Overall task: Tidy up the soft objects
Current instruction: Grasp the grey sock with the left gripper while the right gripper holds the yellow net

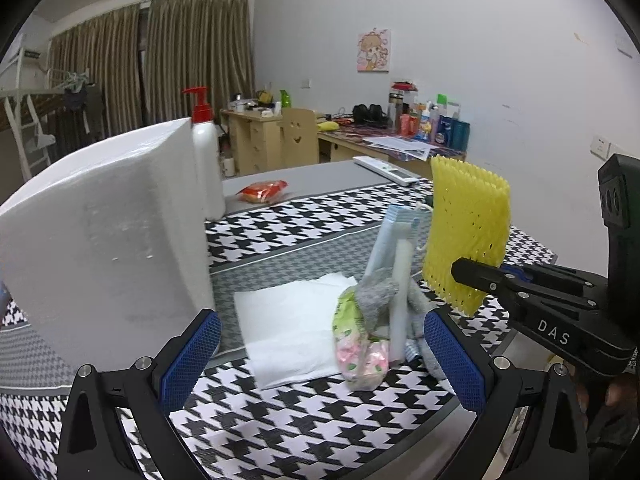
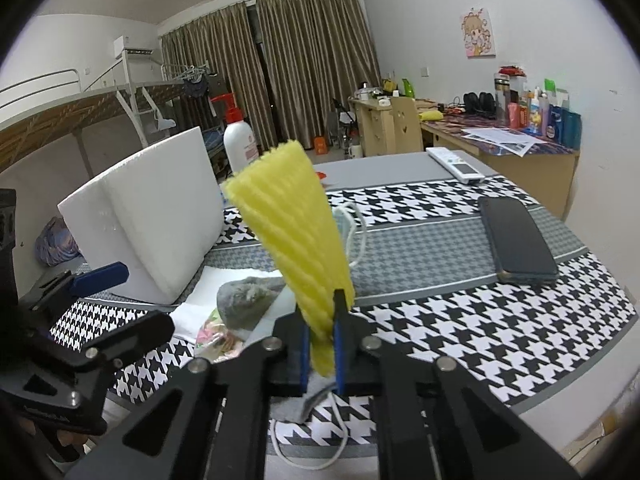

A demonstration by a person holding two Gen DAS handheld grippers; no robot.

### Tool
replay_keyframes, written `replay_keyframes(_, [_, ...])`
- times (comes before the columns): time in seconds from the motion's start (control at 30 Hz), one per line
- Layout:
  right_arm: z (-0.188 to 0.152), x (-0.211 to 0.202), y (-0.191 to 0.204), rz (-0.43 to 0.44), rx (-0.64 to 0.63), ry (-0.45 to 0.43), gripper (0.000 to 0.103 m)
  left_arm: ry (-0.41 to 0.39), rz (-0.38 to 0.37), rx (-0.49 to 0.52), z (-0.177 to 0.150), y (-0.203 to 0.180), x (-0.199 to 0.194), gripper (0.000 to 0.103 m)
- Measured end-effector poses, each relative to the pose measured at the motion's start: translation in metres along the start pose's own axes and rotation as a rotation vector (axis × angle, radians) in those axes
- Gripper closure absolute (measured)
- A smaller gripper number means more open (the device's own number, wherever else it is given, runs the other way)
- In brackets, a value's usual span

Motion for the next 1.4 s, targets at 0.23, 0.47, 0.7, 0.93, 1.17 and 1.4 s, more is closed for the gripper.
replay_keyframes(0.23, [-0.002,-0.011,-0.011,-0.016,0.014,-0.019,0.090,0.013,-0.007,0.031,-0.001,-0.013,0.009,0.001])
replay_keyframes(0.47, [-0.009,-0.016,-0.026,-0.045,0.046,-0.015,0.090,0.047,-0.070,0.078,-0.007,-0.036,0.017,0.012])
replay_keyframes(0.7, [-0.017,-0.019,-0.037,-0.054,0.067,-0.008,0.090,0.112,-0.078,0.124,-0.019,-0.055,0.035,0.030])
replay_keyframes(0.93, [-0.022,-0.023,-0.042,-0.057,0.074,-0.007,0.090,0.129,-0.063,0.129,-0.023,-0.058,0.042,0.045])
replay_keyframes(1.17, [-0.024,-0.024,-0.043,-0.057,0.076,-0.008,0.090,0.103,-0.081,0.162,-0.023,-0.069,0.038,0.050])
replay_keyframes(1.4, [-0.026,-0.025,-0.043,-0.048,0.076,-0.011,0.090,0.101,-0.025,0.106,-0.011,-0.050,0.047,0.058])
Point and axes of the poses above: each gripper's, at about its wrist camera, not at the fingertips, and x roughly the way its jaws point, y to its left, z to its top, the point moved 5 cm from there along x, roughly the way its jaws point, and after that the axes turned 6 degrees about -x, right-handed, at the moved point
